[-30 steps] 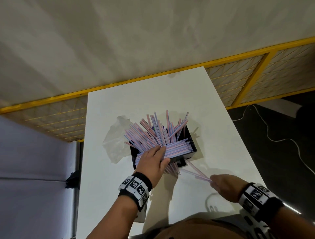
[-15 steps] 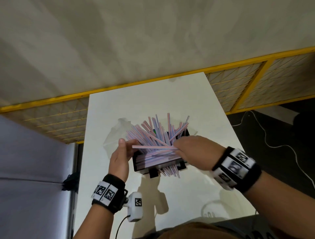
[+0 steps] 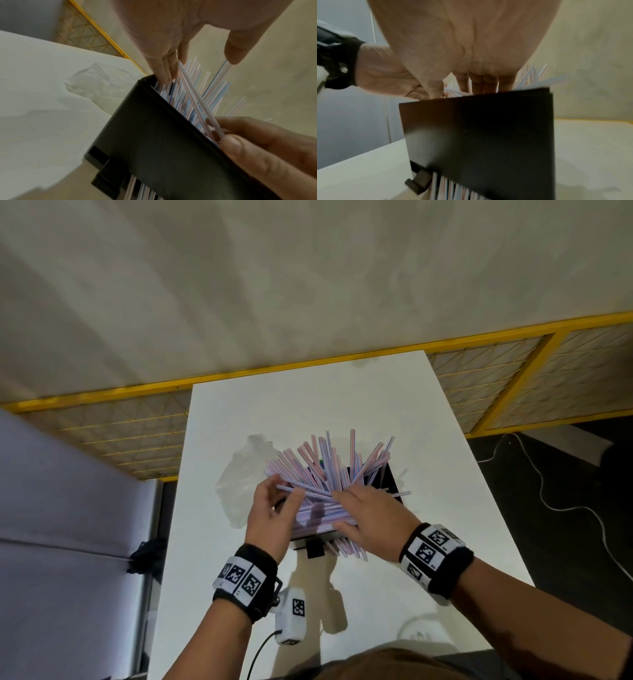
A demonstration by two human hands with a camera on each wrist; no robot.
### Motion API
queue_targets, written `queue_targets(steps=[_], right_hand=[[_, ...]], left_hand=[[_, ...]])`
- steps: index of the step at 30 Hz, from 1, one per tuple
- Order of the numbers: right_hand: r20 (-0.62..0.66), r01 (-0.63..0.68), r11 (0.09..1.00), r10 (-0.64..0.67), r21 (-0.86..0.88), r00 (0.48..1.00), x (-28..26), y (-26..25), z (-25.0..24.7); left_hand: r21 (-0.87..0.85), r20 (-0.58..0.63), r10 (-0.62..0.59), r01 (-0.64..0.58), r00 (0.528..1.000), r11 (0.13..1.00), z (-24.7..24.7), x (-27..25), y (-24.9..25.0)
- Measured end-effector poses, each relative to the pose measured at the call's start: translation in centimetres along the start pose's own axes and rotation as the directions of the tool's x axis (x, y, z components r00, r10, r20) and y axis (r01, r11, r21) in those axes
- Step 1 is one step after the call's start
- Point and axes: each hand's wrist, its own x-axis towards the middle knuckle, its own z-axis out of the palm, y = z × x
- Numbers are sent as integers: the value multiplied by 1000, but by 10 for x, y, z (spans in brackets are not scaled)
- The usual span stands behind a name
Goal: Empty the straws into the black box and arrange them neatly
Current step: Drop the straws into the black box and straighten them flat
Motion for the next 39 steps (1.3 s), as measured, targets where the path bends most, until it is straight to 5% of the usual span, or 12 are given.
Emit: queue_targets(steps=[3,12,16,22,30,34,39], right_hand=[[18,-52,999,52,-10,998,-1,1,8],[-6,77,991,-77,113,997,14,4,0],[35,62,992,-66,111,997,13,0,-4],[155,-64,934,126,-350,980,-11,12,-16],[203,-92,973,137,-213,970,1,11,-25],[114,-118,971,144,-209,983,-5,5,-34],[-192,-70,996,60,-46,980,-34,-11,-48]], left_hand=[[20,4,38,-38,999,999,7,-4,-4],[122,-94,53,-42,994,992,4,1,-10],[294,-7,182,-172,983,940,1,-3,-15],[571,241,219,-321,946,756,1,-5,-21],[674,308,219,-374,926,637,12,-13,-21],[682,353,274,-447,895,579,16,-17,-20],[696,357,296,-464,886,549,15,-17,-17]])
